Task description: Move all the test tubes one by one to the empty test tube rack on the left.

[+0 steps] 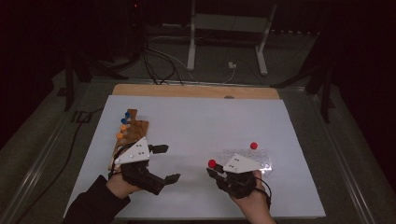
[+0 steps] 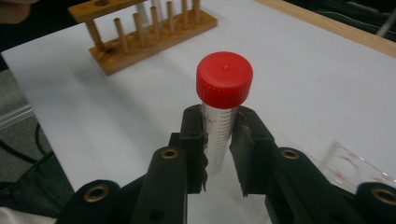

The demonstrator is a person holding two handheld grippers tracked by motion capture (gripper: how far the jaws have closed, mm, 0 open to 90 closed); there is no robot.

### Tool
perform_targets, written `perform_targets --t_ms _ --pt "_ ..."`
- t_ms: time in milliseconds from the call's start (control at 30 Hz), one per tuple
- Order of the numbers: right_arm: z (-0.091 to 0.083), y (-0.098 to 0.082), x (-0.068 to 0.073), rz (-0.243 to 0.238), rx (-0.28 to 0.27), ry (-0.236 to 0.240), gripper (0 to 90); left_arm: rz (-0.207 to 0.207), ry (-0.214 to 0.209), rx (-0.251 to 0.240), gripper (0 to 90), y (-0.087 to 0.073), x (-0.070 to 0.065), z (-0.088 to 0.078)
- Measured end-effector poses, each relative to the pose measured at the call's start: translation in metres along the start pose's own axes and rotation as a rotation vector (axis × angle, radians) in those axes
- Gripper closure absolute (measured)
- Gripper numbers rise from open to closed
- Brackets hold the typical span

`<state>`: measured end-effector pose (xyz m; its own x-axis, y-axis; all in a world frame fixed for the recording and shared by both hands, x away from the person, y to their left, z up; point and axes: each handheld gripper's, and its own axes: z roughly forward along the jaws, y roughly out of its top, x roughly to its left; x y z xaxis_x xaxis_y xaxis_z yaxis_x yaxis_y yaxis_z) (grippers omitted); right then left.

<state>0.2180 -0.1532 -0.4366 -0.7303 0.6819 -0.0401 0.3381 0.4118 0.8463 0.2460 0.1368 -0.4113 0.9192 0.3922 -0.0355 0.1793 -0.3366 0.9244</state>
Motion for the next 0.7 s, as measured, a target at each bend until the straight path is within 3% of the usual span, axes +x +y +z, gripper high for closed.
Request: perform_targets --t_ms 367,700 --pt "0.013 -0.001 0.017 -0.027 0.023 0.060 75.3 -0.001 -0.078 -0.008 8.3 0.005 -0.012 0.028" --pt "0.016 -0.001 0.024 -0.033 0.027 0.081 75.2 0.011 -0.082 0.000 34.1 0.005 -0.016 0.044"
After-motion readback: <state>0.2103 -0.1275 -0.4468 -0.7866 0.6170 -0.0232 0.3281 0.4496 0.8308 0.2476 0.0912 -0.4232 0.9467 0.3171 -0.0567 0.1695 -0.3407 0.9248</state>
